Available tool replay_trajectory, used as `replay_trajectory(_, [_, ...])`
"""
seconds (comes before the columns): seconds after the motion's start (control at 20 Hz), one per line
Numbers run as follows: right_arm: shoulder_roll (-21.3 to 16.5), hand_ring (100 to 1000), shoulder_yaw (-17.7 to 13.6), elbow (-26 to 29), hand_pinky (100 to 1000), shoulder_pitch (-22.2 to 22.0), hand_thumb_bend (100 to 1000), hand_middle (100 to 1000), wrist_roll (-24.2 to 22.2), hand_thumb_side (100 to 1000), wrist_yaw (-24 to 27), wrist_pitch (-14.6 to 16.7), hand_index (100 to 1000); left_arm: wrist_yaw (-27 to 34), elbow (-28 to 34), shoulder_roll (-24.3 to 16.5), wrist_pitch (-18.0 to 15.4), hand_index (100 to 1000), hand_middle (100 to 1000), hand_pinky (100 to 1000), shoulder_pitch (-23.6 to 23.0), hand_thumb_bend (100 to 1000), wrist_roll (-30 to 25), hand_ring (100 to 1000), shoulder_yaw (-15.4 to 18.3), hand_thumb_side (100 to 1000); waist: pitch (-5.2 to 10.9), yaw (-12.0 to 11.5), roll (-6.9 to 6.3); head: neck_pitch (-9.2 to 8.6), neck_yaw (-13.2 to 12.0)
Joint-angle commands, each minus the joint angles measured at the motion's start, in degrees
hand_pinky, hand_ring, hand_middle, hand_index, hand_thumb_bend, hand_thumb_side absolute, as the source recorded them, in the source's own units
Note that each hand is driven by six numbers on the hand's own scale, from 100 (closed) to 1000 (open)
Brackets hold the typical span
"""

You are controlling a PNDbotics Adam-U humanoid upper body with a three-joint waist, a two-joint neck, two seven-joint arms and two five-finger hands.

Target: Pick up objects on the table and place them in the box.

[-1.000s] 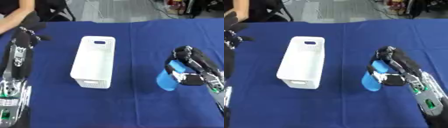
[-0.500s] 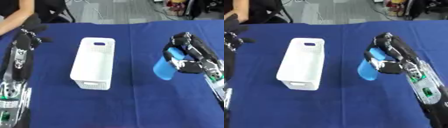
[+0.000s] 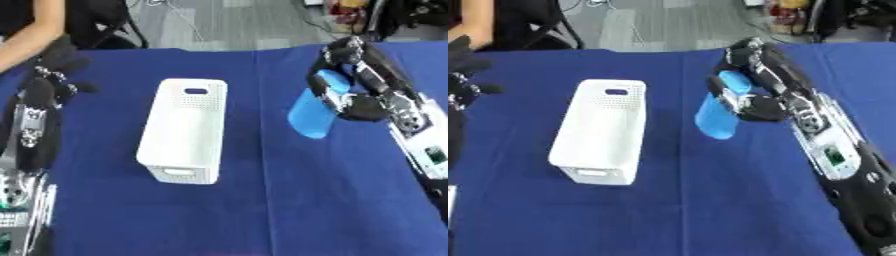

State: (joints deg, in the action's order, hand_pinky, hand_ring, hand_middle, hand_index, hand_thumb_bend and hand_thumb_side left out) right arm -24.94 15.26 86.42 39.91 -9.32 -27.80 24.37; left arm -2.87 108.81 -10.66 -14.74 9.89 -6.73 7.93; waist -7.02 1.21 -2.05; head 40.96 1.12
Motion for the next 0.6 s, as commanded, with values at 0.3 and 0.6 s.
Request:
replay_trajectory(0.3, [2.72,100,2.17,-4.82,100,7.02,188,313,-2.49,823,-0.94,1.08,351,0.57,0.92,-0.02,-0.19,891,978,648,1.58,1000,-0.65,847,-0.55,936,0.10,-1.21,-0.30,-1.50,2.50])
replay_trajectory(0.6, [5.52,100,3.97,-10.06,100,10.03,163,324,-4.14,815,-4.38,3.33,360,0.90,0.89,0.29,-0.25,891,978,648,2.51,1000,-1.14,848,-1.00,935,-0.46,-2.65,-0.52,-2.05,3.51])
